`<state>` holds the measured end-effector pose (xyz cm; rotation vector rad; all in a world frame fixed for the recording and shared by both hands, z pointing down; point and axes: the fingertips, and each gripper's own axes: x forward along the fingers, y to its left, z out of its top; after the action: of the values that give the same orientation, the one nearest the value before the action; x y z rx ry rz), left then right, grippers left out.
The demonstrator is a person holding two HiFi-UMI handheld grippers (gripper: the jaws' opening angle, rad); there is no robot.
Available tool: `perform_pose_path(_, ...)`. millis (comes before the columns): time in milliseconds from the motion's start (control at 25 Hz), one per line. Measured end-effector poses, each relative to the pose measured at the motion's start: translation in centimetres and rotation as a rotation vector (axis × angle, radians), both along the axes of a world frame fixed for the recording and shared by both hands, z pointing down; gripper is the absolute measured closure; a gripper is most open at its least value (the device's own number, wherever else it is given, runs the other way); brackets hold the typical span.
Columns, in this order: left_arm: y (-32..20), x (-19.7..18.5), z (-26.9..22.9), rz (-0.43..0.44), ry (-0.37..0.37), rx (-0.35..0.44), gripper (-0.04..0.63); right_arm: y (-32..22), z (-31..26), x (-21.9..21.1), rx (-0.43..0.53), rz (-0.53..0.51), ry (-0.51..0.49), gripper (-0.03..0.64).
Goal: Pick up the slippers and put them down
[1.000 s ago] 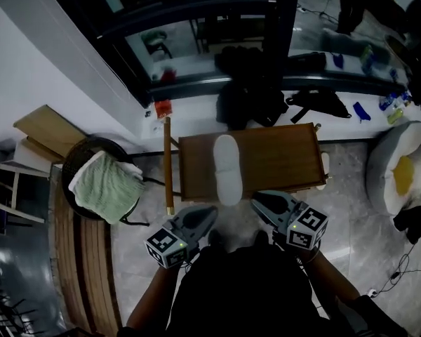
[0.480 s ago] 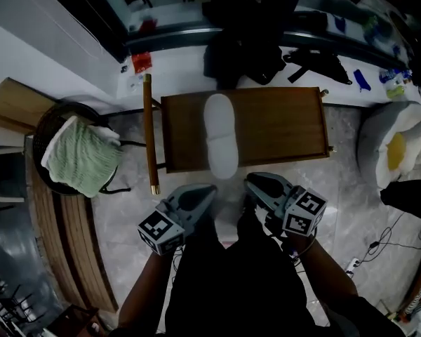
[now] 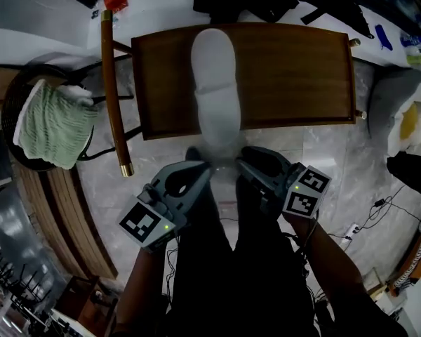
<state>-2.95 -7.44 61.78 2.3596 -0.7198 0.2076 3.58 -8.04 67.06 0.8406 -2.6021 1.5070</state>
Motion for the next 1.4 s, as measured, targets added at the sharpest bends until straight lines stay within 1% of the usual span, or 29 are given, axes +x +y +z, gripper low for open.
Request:
perform_pose_path(80,0.2,0.2,1.4,-0.008,0.011,-0.011,0.592,0.1,2.0,0.1,-0.064,0.028,-0.034,0.495)
perform_pose_path(240,1.2,1.3,3.8,0.018,0.011,-0.019,0.592,0.4,4.7,0.2,-0.138,0.057,-0.055,0.483)
perform_pose_path(320,1.4,1.6,4.7,0.013,0.017,-0.023,0.592,0.3,5.8,0.0,-0.181,0.081,-0.081,0.477)
perform_pose_path(520,1.7,1.4,7.2,-0.003,0.017,-0.046,0.592,-0.1,8.4,-0.7,-0.233,0.106,-0.114,0.472)
perform_pose_path(640,1.8,0.9,8.4,-0.007,0.016,-0.052,0.592,-0.7,8.9,-1.3,-0.274,0.141,-0.180,0.469)
perform_pose_path(720,1.9,0.6,8.9,-0.004,0.013,-0.054,0.592,-1.0,8.7,-1.9,-0.285,0.143,-0.211,0.468)
perform_pose_path(920,1.5,0.3,9.7,0.008,0.008,-0.059,0.592,-1.9,8.9,-2.7,-0.323,0.144,-0.241,0.468)
perform_pose_path(1080,1.2,0.1,10.1,0.018,0.010,-0.059,0.592,-2.3,9.2,-2.9,-0.334,0.145,-0.229,0.468)
perform_pose_path(1200,1.1,0.1,10.2,0.022,0.017,-0.057,0.592,-2.1,9.4,-3.1,-0.345,0.136,-0.240,0.470)
perform_pose_path(1280,1.1,0.2,10.3,0.025,0.019,-0.056,0.592,-2.0,9.6,-3.1,-0.345,0.127,-0.241,0.478)
perform_pose_path(1400,1.2,0.2,10.5,0.026,0.020,-0.064,0.592,-1.9,9.5,-3.2,-0.350,0.120,-0.251,0.516)
